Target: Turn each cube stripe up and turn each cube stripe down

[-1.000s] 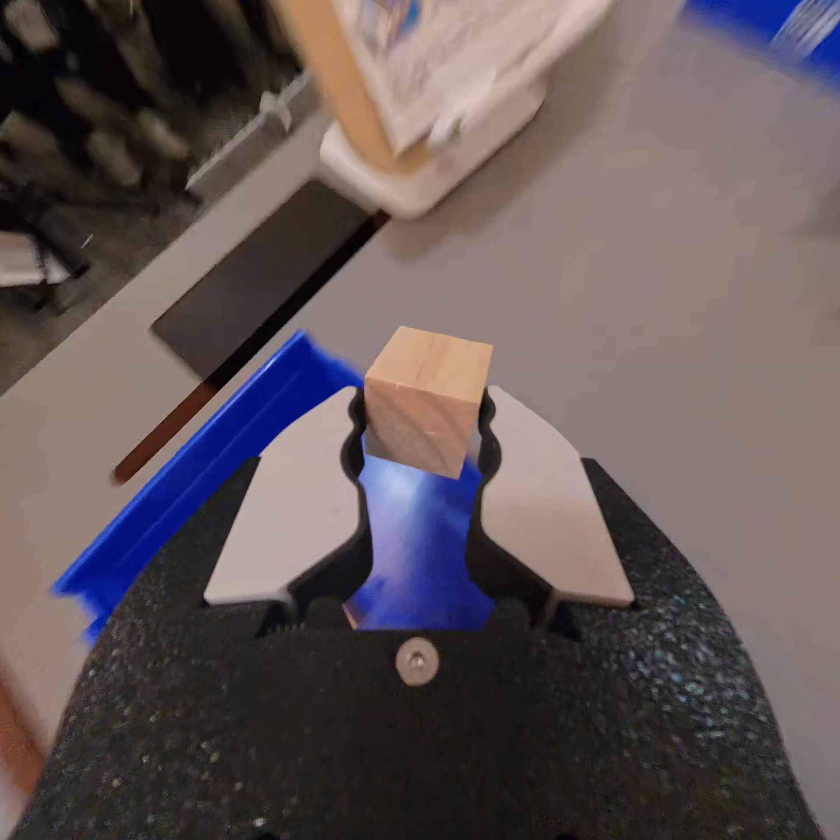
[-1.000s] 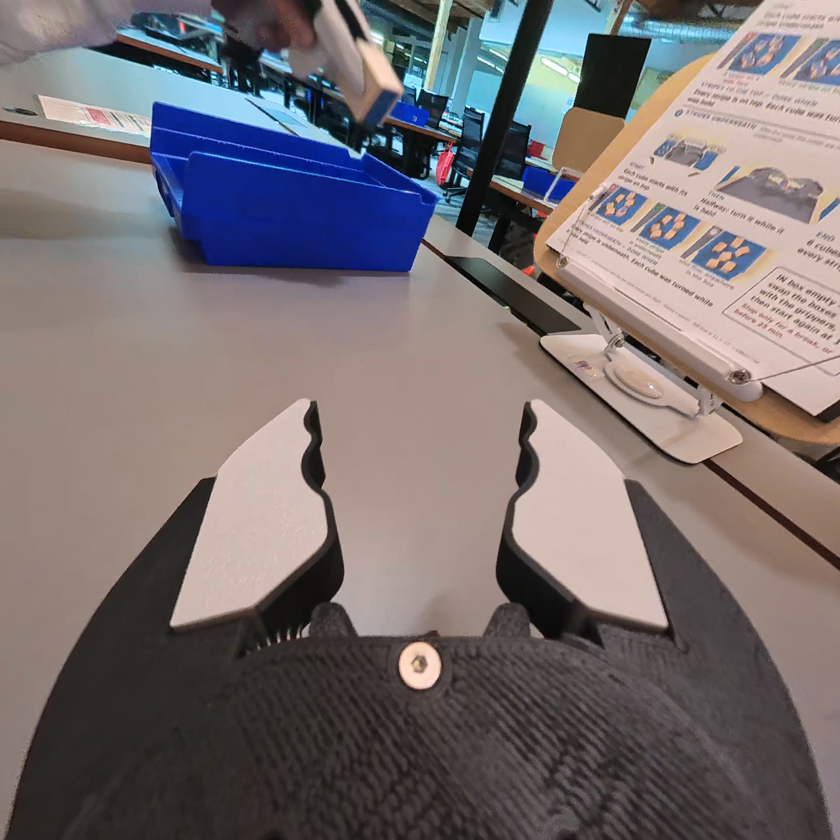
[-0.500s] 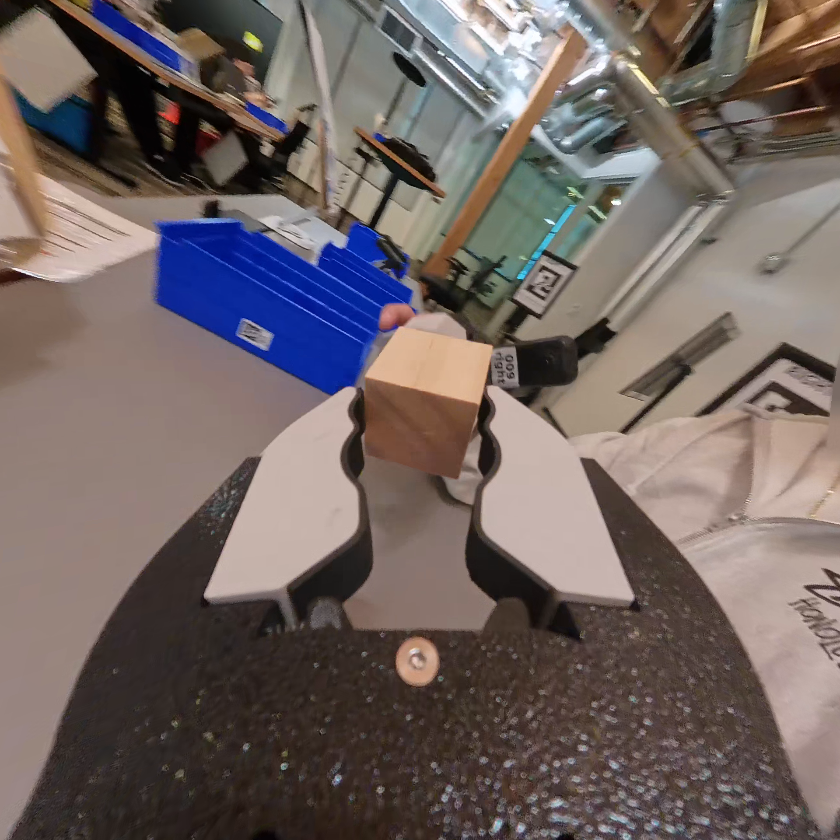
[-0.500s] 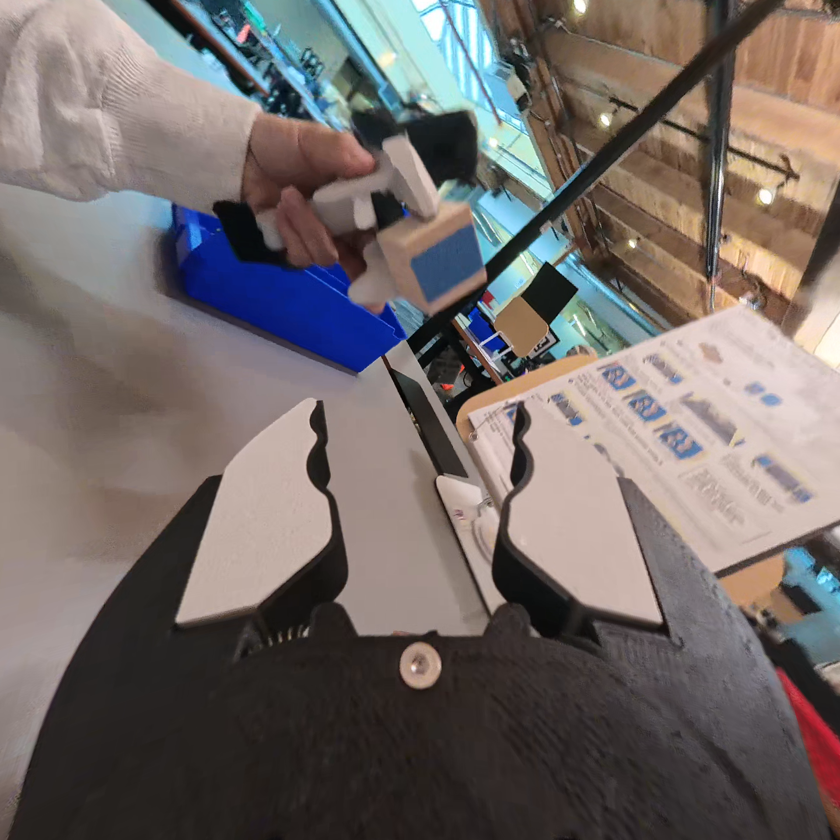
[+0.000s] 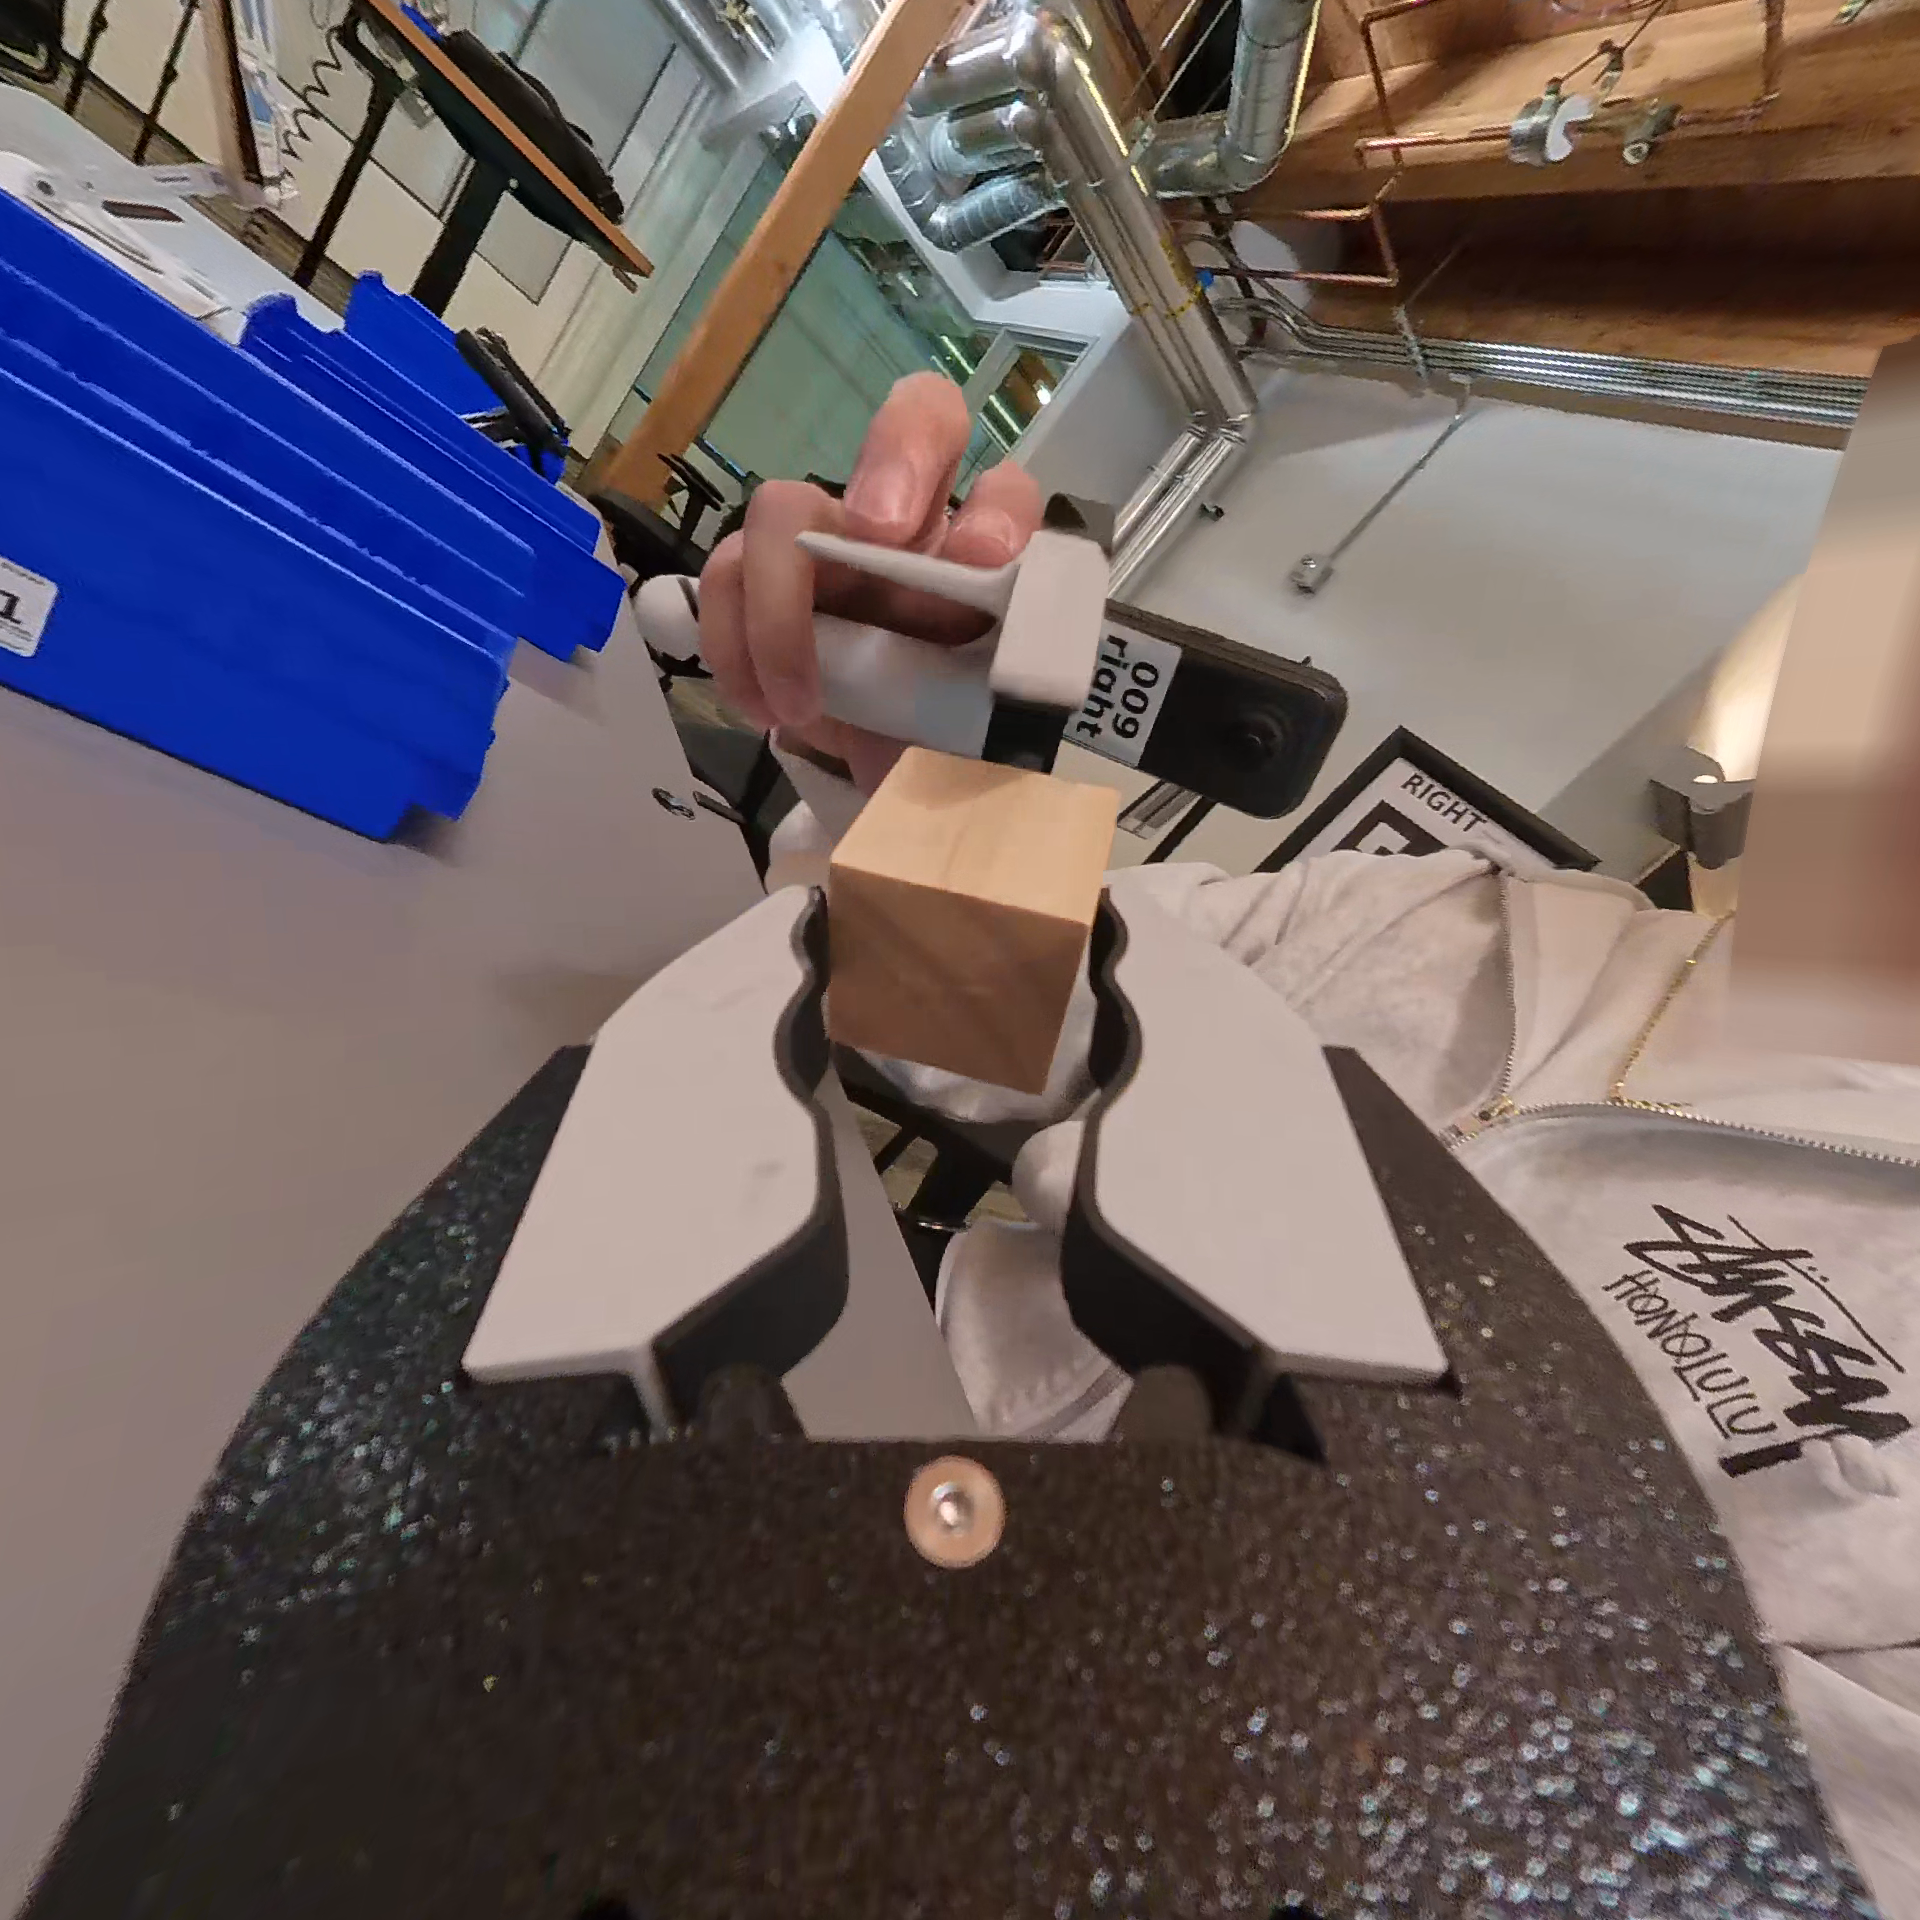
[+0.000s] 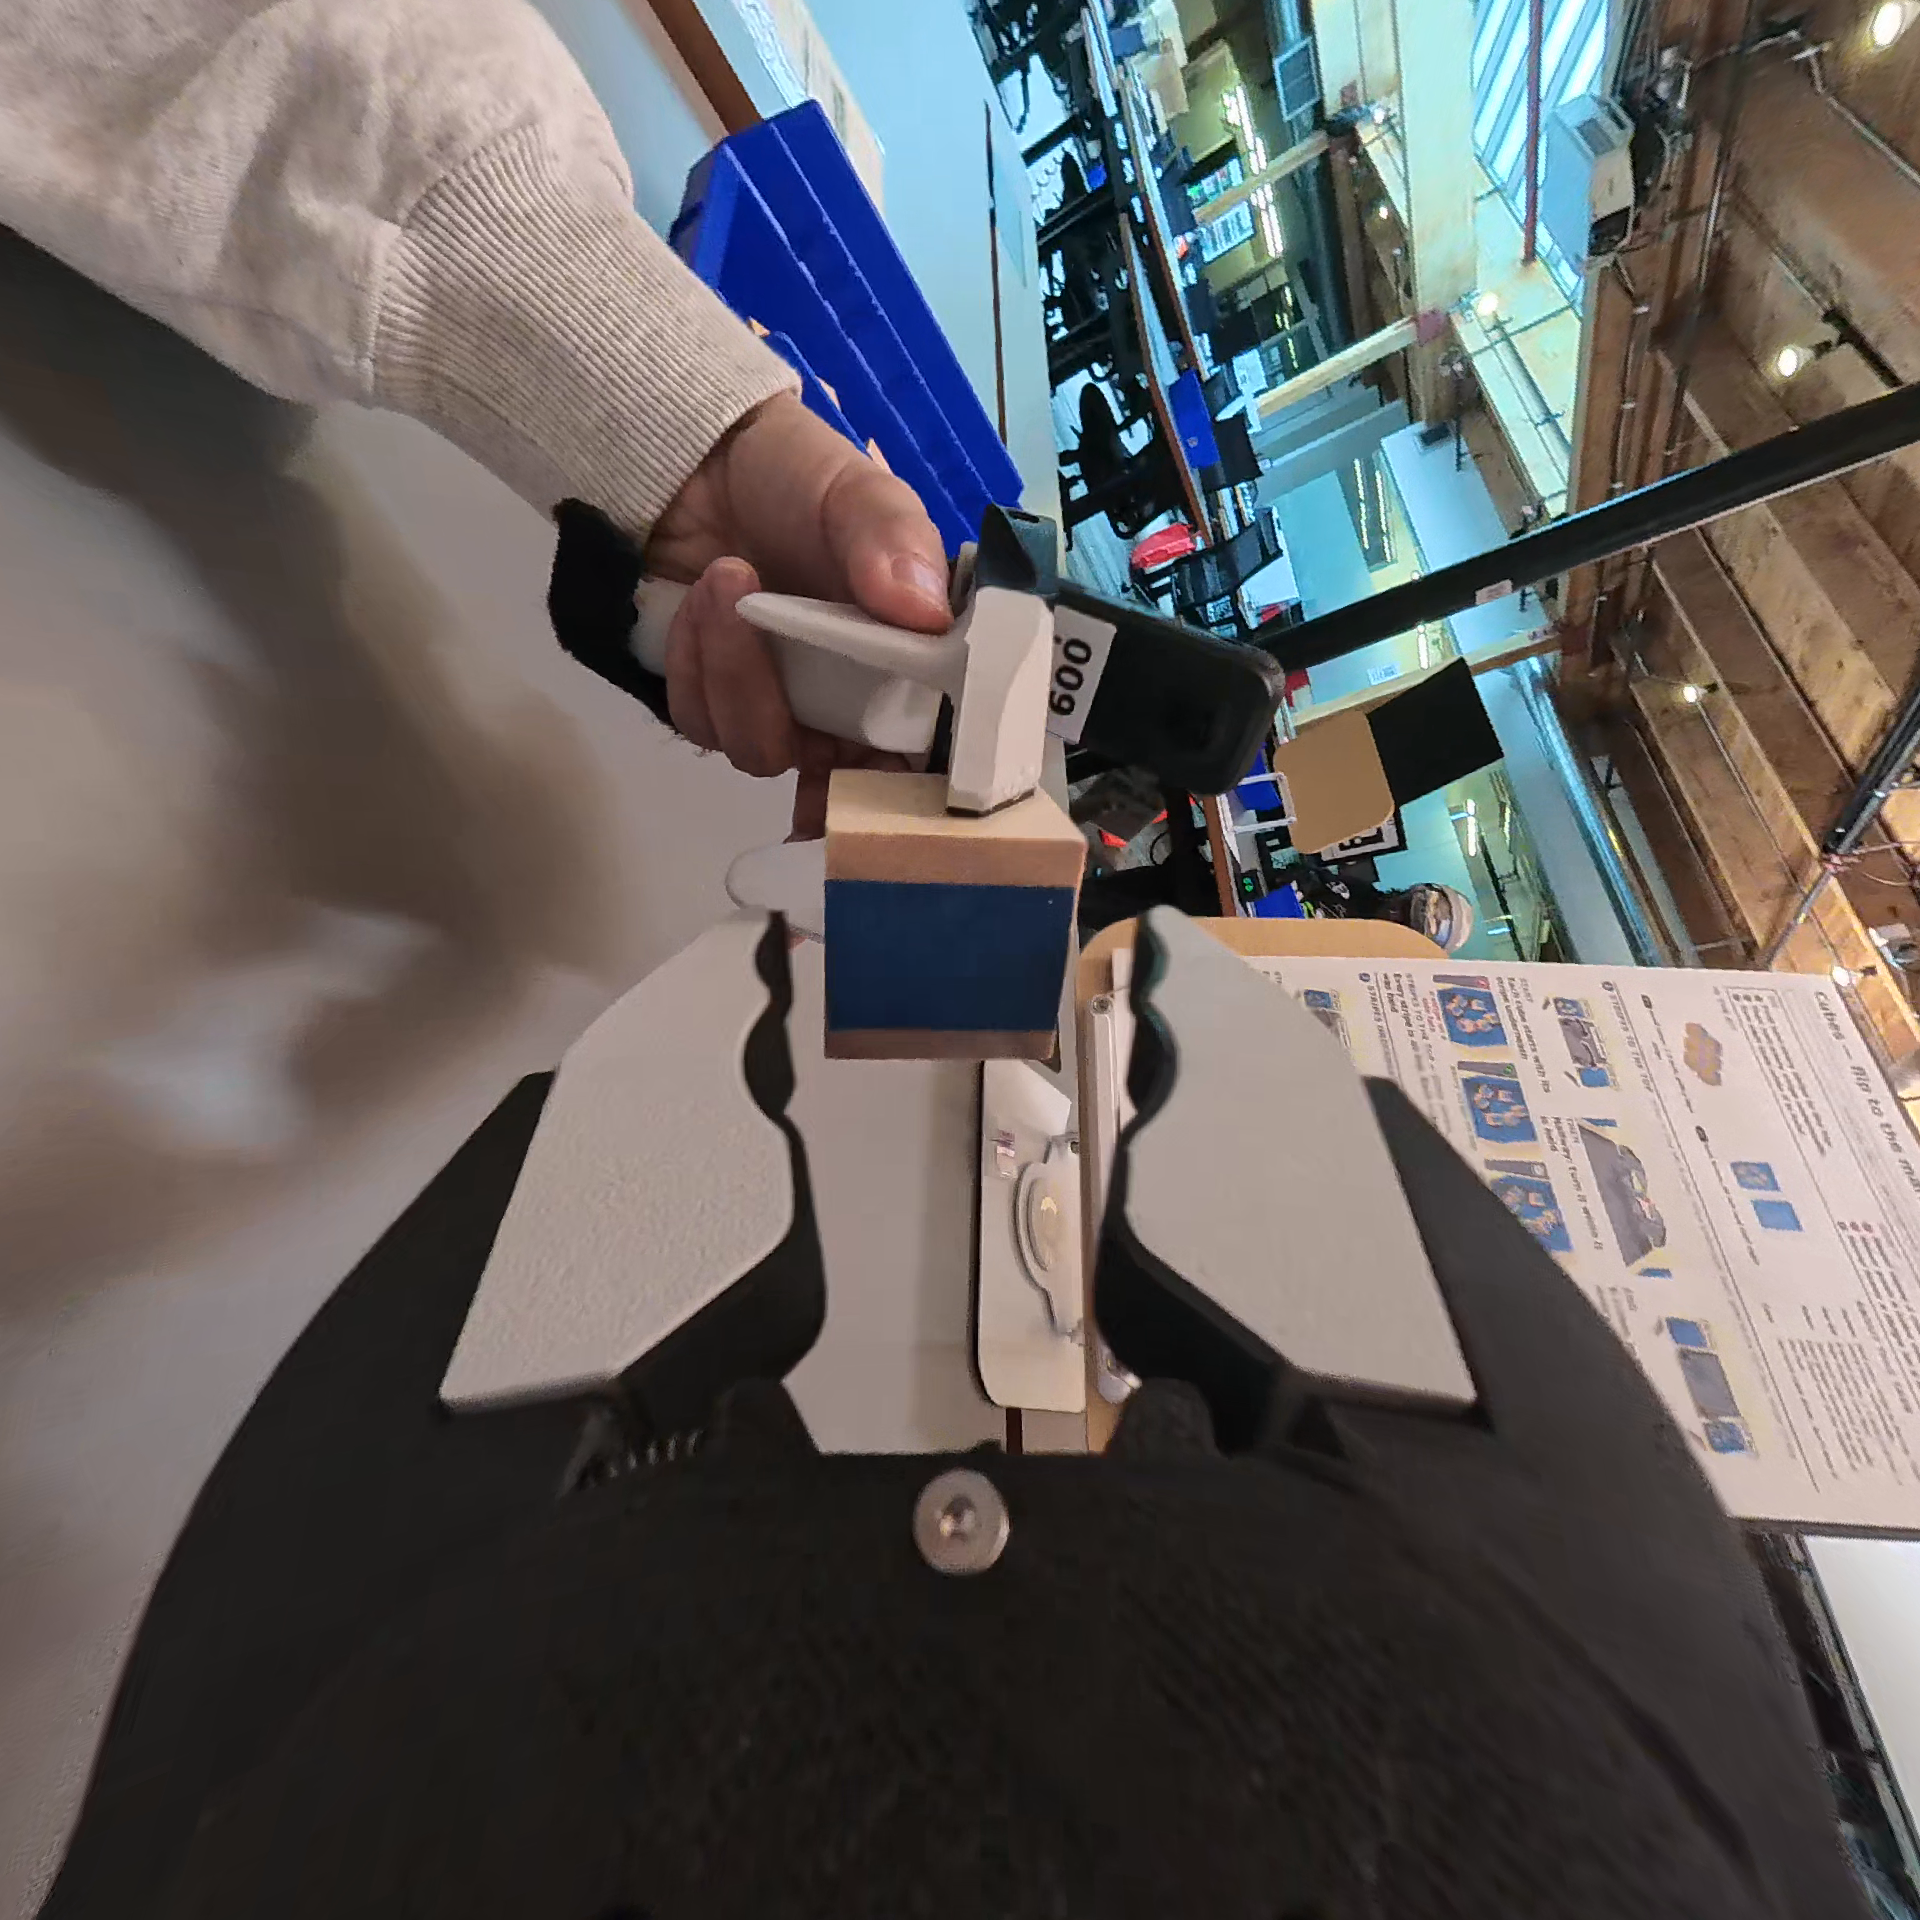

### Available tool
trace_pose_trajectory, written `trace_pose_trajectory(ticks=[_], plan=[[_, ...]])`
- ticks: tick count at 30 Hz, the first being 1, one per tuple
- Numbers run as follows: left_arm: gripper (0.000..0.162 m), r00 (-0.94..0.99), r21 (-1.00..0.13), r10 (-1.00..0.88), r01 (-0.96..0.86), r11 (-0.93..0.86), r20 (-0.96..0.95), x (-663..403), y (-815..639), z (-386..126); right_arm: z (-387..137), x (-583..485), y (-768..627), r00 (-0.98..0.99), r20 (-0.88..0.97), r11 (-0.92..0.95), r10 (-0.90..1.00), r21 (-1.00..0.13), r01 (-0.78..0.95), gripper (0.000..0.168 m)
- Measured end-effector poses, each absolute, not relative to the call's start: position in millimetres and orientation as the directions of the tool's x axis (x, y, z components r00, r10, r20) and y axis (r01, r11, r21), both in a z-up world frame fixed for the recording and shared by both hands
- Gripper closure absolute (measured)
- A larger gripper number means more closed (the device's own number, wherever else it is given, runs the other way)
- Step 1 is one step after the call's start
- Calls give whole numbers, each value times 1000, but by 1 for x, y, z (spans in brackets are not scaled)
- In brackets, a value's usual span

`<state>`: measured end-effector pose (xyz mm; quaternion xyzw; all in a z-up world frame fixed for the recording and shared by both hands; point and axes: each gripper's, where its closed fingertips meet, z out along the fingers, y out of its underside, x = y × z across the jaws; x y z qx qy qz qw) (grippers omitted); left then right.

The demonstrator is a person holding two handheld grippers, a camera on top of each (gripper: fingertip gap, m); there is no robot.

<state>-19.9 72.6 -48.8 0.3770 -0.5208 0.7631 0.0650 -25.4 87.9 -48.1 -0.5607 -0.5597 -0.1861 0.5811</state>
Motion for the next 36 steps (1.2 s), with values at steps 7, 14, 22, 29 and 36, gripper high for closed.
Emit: trace_pose_trajectory(ticks=[7, 14, 22, 29, 36], plan=[[115, -727, -732, -246, -481, -483, 641, -25, 75, -50, -53, -31, 89, 314, 811, 296, 493, -496, 817, 123], [92, -615, -779, -546, -191, -598, 569, -4, 118, -54, -44, 11, 94, 525, 678, 10, 515, -617, 787, 123], [102, -227, -951, -924, -66, -301, 308, 15, 140, -102, -33, 227, 52, 834, 505, -699, 223, -513, 498, 123], [107, -122, -986, -992, -169, -6, 27, 22, 138, -127, -79, 368, 6, 959, 192, -916, -210, -381, -125, 123], [108, -124, -978, -992, -206, 21, 5, 24, 138, -139, -147, 419, -3, 869, 70, -849, -490, -265, -458, 123]])
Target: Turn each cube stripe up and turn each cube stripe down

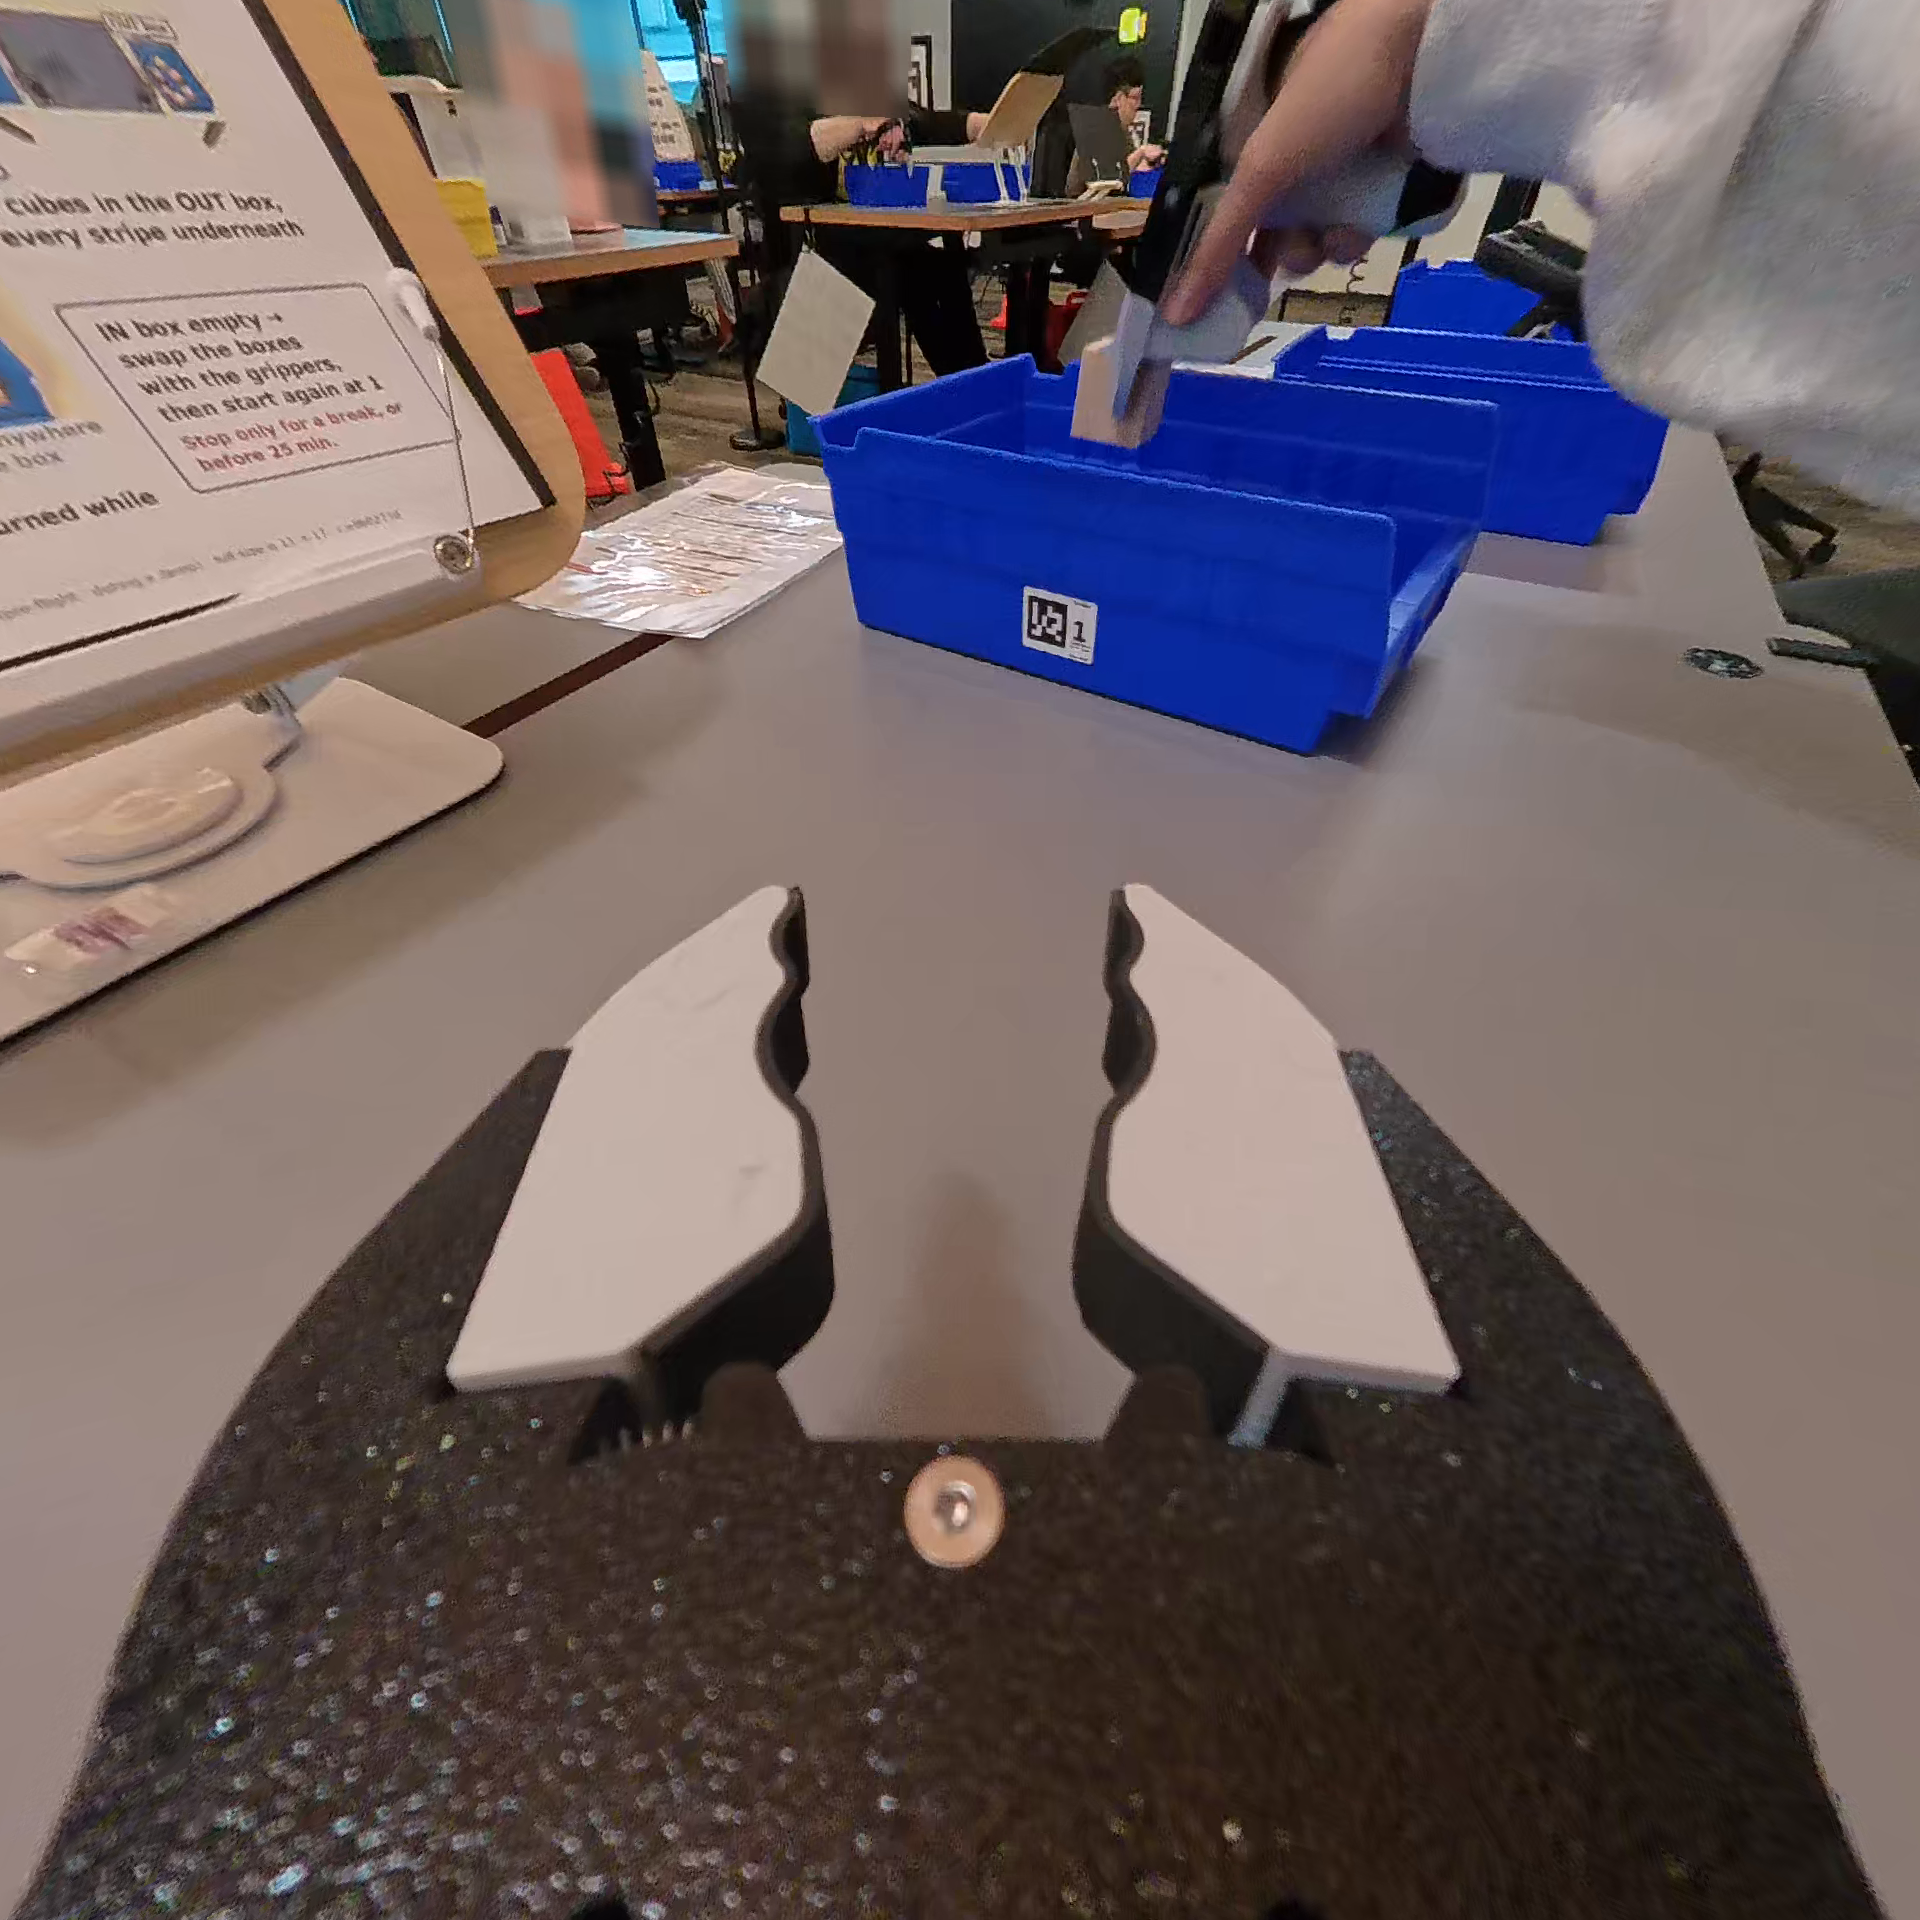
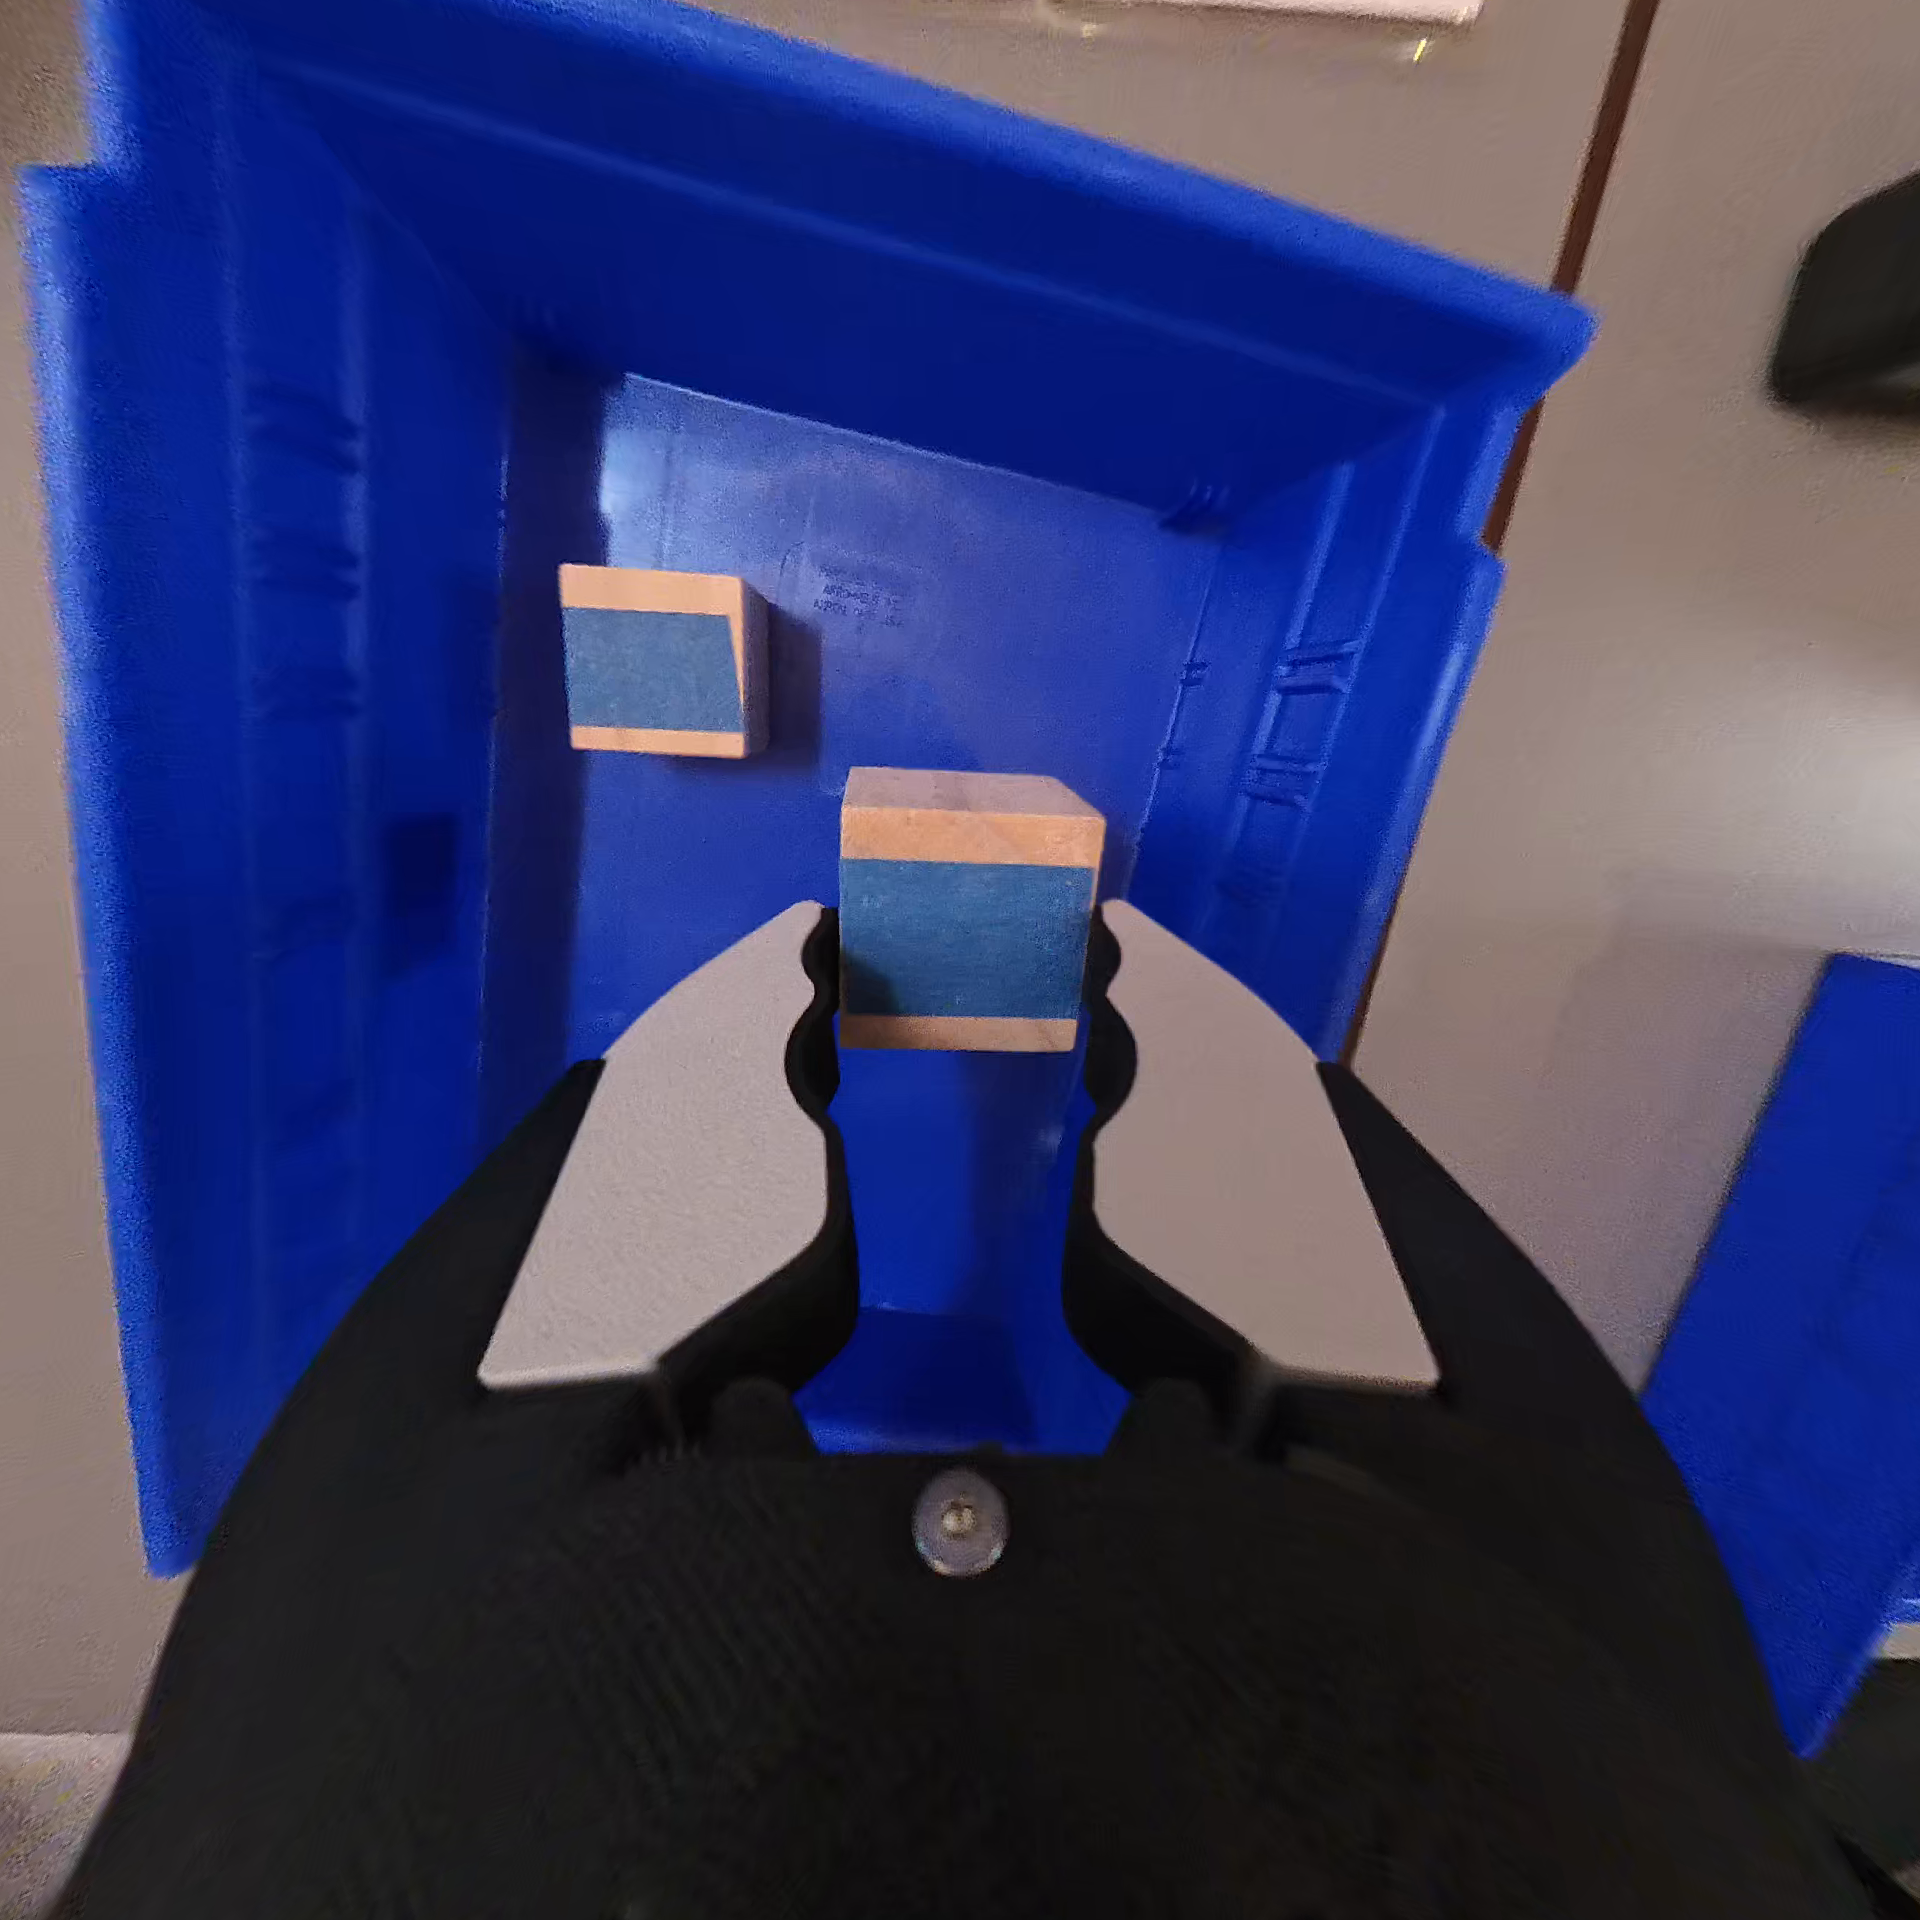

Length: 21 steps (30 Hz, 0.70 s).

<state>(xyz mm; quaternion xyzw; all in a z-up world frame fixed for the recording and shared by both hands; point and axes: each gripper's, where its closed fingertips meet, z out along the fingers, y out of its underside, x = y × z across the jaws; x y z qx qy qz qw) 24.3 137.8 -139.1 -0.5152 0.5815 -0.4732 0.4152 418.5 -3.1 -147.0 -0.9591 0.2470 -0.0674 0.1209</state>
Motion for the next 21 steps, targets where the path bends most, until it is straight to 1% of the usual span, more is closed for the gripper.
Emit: trace_pose_trajectory(ticks=[4, 7, 10, 18, 21], plan=[[109, -133, -979, -991, -205, 22, 6, 24, 136, -138, -175, 429, 0, 858, 77, -849, -508, -212, -484, 123], [109, -144, -977, -990, -210, 29, 2, 24, 133, -138, -190, 430, 8, 851, 52, -840, -522, -201, -503, 123], [112, -145, -979, -989, -201, 40, -10, 24, 132, -136, -203, 434, 6, 849, 78, -848, -523, -152, -508, 123], [113, -156, -978, -988, -206, 19, 13, 26, 129, -139, -224, 433, 5, 850, 80, -852, -520, -112, -511, 122], [113, -160, -978, -987, -208, 29, 5, 26, 127, -139, -223, 432, 8, 854, 68, -854, -516, -124, -506, 122]])
